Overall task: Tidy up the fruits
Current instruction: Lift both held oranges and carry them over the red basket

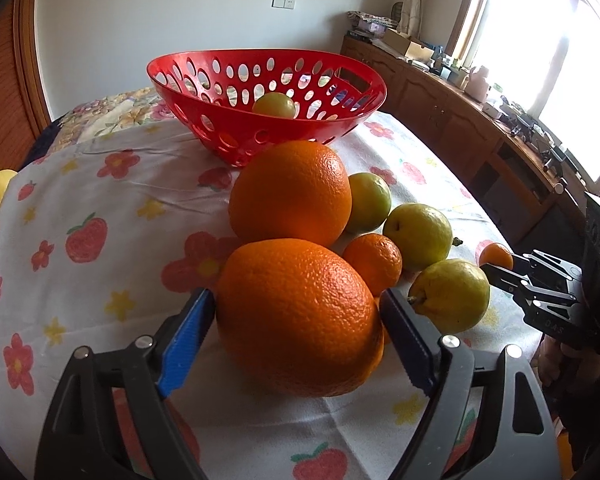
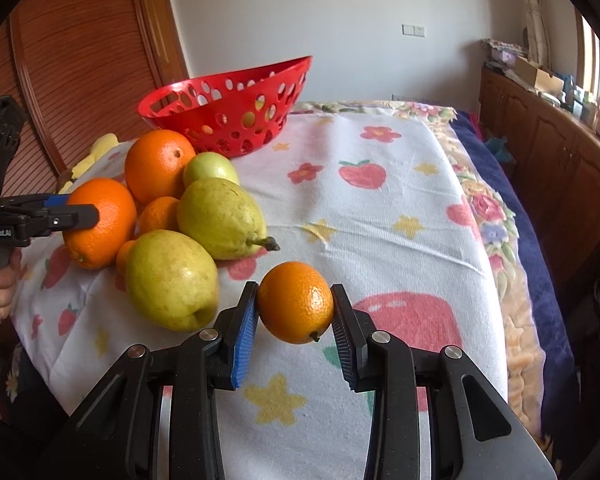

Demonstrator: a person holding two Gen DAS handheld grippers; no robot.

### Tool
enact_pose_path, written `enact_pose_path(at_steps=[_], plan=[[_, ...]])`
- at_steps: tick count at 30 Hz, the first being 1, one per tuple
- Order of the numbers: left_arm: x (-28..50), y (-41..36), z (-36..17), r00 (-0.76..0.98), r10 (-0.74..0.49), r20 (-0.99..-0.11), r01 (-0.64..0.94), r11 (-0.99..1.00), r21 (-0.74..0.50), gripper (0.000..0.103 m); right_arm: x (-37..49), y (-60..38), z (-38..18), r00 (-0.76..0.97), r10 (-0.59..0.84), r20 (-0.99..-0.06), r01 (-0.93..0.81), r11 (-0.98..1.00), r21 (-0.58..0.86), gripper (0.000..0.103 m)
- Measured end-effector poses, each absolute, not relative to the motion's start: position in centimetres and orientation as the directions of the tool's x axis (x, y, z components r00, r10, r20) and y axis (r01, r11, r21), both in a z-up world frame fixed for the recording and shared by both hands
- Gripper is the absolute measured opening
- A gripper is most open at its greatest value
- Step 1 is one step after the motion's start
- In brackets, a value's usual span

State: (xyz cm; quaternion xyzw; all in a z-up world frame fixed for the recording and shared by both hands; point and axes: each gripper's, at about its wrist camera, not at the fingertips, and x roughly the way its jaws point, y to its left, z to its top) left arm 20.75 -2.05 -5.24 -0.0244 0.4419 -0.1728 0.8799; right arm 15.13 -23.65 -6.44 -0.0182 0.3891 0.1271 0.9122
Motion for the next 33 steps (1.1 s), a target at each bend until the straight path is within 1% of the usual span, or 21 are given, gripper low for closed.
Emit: enact_pose_path(at_steps=[12,19,24,33], plan=[[20.9,-1.6,-5.9,0.542,-0.365,-0.757,0.282,0.927,-0.246,0.088,14.8,-23.0,-5.7,0.672,0.198,-0.714,-0.241,0.970,0.042,0.035],[19.9,-2.1,-5.8,0.564,-0.351,-0.747,0.305,0.930,-0.207,0.084,14.6,-22.4,-5.2,0.677,0.192,-0.710,-0.236,0.971,0.037,0.035],[19.3,-1.0,-5.6,0.573,-0.362,-0.735,0.294,0.928,-0.228,0.083,14.7,-21.9,-4.9,0.681,0.185,-0.708,-0.238,0.971,0.025,0.035],[18.7,1.2,-2.4,0.625,-0.362,-0.692,0.301,0.929,-0.214,0.083,15.9,-21.3,-3.7,0.700,0.194,-0.687,-0.242,0.970,0.028,0.035]])
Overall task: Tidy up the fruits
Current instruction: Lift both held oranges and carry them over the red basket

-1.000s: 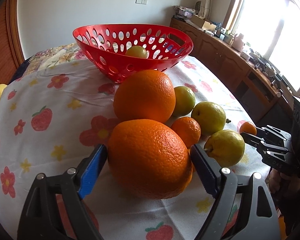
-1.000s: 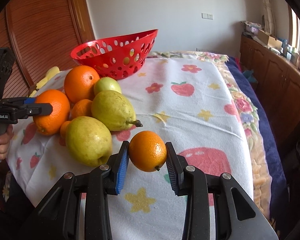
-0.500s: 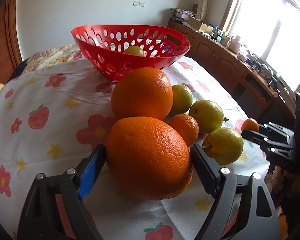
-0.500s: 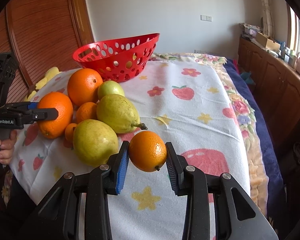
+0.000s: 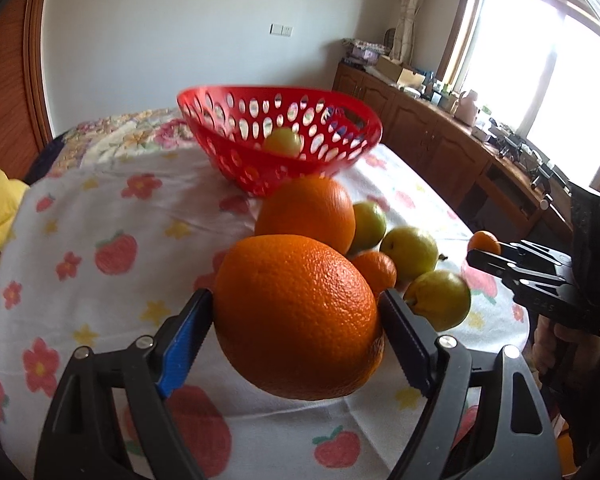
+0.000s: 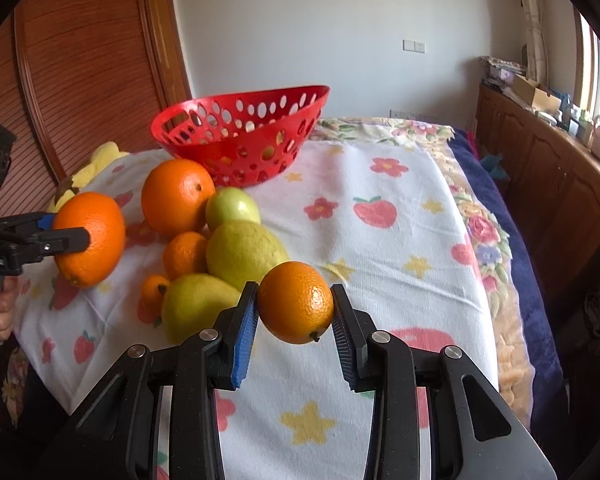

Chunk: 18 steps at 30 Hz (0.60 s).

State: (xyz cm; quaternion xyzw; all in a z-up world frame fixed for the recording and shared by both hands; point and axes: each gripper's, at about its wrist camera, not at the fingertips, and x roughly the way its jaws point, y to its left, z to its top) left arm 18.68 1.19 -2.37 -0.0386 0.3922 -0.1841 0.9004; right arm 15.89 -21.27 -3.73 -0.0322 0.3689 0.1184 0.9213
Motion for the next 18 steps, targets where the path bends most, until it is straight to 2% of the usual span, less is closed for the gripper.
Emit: enact_pose_path(at_steps=[18], plan=[[21.5,2.0,2.4,0.695,-0.366,-0.618,0.334,0.926,-0.173,0.083,21.0,-18.5,1.3,0.755,0.240,-0.610,-0.311,0.950,-0.011,0.035]])
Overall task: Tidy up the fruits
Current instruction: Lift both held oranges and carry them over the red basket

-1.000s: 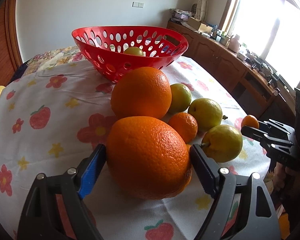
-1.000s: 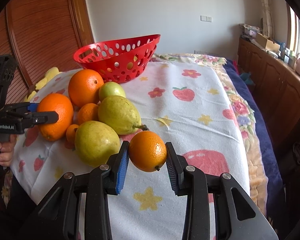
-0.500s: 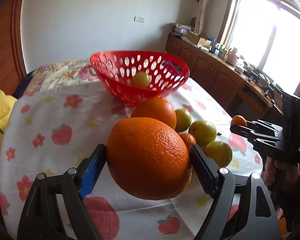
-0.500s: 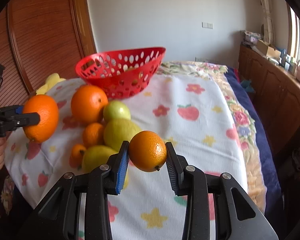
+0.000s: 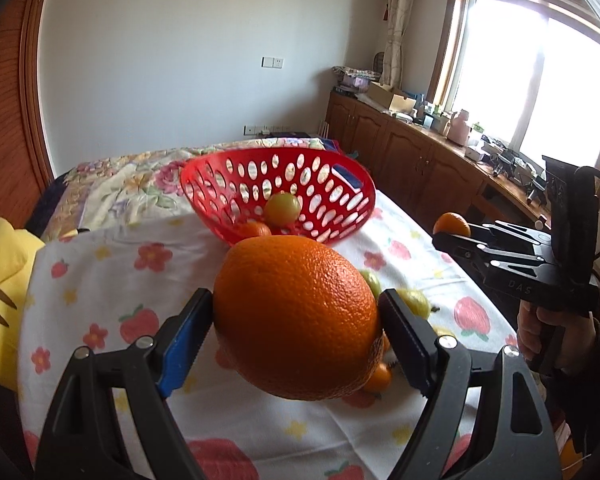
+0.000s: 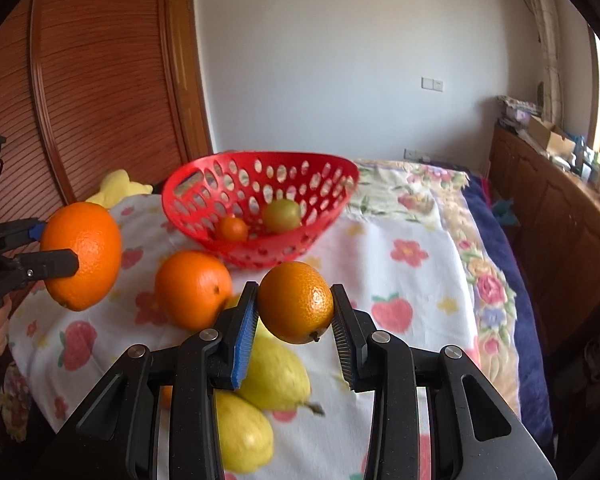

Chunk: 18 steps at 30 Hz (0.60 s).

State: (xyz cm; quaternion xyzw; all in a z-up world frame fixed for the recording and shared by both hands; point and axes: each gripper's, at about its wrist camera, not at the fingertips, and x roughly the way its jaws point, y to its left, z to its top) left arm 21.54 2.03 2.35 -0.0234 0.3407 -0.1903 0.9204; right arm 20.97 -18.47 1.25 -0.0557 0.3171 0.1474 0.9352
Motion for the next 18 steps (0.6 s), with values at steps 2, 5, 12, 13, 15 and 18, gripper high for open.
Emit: enact_pose_path(at_steps=[2,5,12,13,15,18], plan=[[22.1,2.2,2.9,0.702,-0.366,-0.611,0.334,0.927,-0.172,0.083,21.6,-18.0,1.6,0.756,0.250,-0.605,-0.325,0.946,-0.015,0.035],[23.0,2.3,3.4,0.710,-0.366,-0.602,0.332,0.927,-0.172,0.083,22.7,-17.3,2.2,0.755,0.260,-0.602,-0.340,0.940,-0.021,0.035],[24.9,2.5,4.4,0.725,-0.363,-0.585,0.335,0.928,-0.162,0.083,25.4,-16.1,2.8,0.744,0.280,-0.606,-0.367,0.930,-0.021,0.035],[25.2,2.5,4.5,0.726,-0.363,-0.584,0.334,0.929,-0.163,0.083,25.8,-16.0,2.7,0.740,0.283,-0.610,-0.369,0.929,-0.017,0.035],[25.8,2.6,4.6,0.725,-0.364,-0.585,0.333,0.928,-0.166,0.083,26.8,-15.8,2.5,0.730,0.289,-0.620,-0.371,0.929,-0.005,0.035],[26.8,2.6,4.4,0.724,-0.361,-0.588,0.332,0.929,-0.162,0.083,28.0,-15.6,2.2,0.716,0.293,-0.633,-0.375,0.927,0.005,0.035]])
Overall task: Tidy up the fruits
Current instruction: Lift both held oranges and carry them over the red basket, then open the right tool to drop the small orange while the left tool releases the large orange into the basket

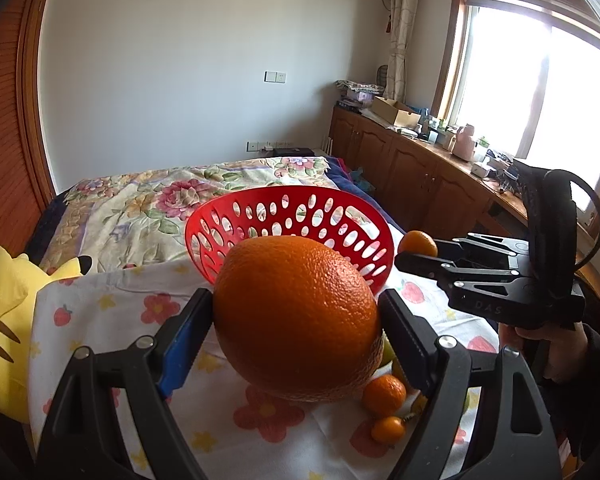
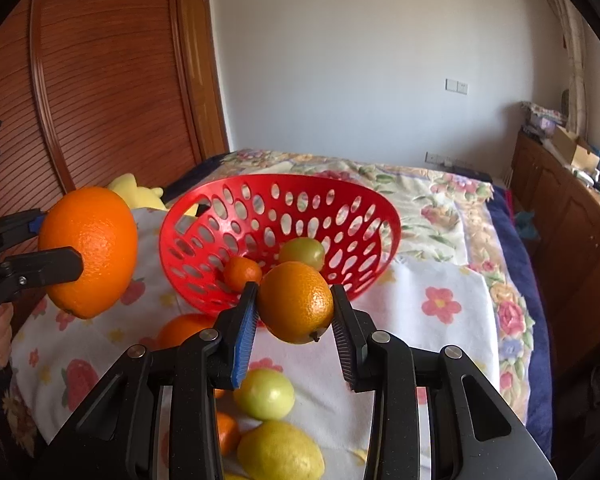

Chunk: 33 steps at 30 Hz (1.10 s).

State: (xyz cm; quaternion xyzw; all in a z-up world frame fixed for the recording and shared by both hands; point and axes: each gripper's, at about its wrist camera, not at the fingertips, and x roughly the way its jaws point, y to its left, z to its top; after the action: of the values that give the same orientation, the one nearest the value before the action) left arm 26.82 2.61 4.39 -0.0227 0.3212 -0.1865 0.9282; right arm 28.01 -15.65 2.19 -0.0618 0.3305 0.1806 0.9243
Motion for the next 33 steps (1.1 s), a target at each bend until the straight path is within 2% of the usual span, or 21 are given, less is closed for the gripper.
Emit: enact_pose_path(at_steps=[21,33], plan=[[31.7,2.7,2.5,0.710,-0.332,-0.621,0.309,0.939,-0.149,0.083,32.6,-12.8,-0.5,0.643,0.316,-0.697,-0.435,0.900,0.006,0.035],[32.8,1.6,2.9,0.706,-0.337,-0.623,0.326,0.936,-0.136,0.083,32.3,-13.5,-0.1,0.654,0.328,-0.682,-0.430,0.903,0.022,0.036]])
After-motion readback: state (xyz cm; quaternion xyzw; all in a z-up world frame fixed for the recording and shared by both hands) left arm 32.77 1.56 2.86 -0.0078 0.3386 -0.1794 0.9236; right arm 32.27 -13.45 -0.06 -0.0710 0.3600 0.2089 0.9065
